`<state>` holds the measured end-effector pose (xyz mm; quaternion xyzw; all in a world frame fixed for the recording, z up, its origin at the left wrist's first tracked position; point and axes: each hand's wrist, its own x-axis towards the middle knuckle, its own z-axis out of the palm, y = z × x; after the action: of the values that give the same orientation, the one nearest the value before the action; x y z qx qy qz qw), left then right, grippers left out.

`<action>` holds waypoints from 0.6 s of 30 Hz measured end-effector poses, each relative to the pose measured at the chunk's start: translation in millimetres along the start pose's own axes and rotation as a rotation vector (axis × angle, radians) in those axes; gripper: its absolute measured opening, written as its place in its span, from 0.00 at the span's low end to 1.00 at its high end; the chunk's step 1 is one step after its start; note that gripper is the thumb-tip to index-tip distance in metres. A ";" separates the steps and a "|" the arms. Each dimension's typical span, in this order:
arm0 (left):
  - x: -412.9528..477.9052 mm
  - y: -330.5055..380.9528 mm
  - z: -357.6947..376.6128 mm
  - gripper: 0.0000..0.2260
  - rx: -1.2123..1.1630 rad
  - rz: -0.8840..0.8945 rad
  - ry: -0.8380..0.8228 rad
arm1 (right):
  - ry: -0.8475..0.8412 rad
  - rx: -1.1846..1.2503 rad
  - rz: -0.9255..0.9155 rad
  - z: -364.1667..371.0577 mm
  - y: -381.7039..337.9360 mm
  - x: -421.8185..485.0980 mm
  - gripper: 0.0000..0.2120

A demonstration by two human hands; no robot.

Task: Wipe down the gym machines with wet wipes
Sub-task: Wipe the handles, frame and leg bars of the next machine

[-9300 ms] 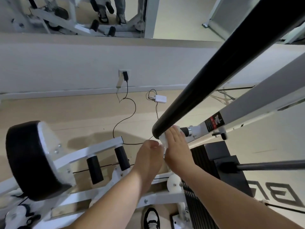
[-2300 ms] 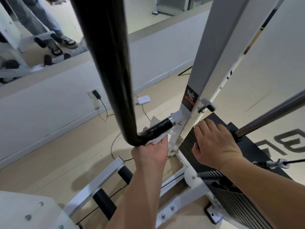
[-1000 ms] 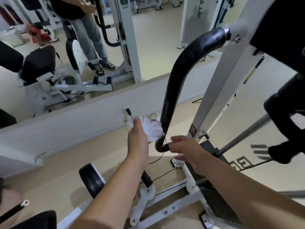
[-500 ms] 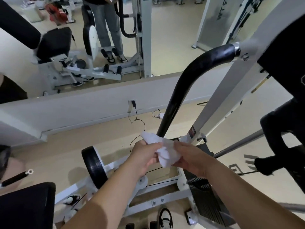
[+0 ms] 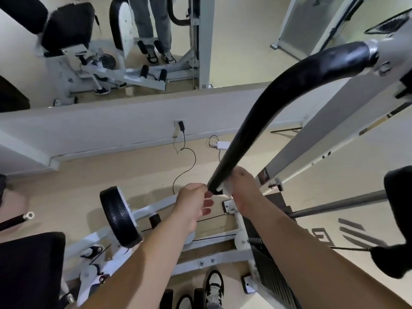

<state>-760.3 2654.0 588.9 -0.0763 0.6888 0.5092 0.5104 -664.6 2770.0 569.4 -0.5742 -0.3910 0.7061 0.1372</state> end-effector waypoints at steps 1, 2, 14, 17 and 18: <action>3.1 0.5 -0.1 0.06 -0.002 0.004 -0.002 | -0.054 -0.073 -0.038 7.2 0.7 1.6 0.11; 6.7 0.3 -1.4 0.06 -0.006 0.004 0.003 | -0.073 -0.113 -0.071 11.3 -1.7 -2.7 0.13; 39.8 -17.6 -20.3 0.07 -0.072 -0.062 0.038 | -0.277 -0.612 -0.038 24.4 60.0 73.7 0.25; 39.9 -23.8 -30.9 0.07 -0.084 -0.082 0.044 | -0.281 -0.563 0.026 29.7 71.2 84.6 0.33; 38.4 -25.2 -34.1 0.07 -0.082 -0.079 0.045 | -0.270 -0.508 0.048 33.0 71.9 83.7 0.33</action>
<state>-783.8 2631.5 541.8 -0.1360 0.6751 0.5145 0.5109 -701.8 2763.5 460.7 -0.4999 -0.5565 0.6586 -0.0810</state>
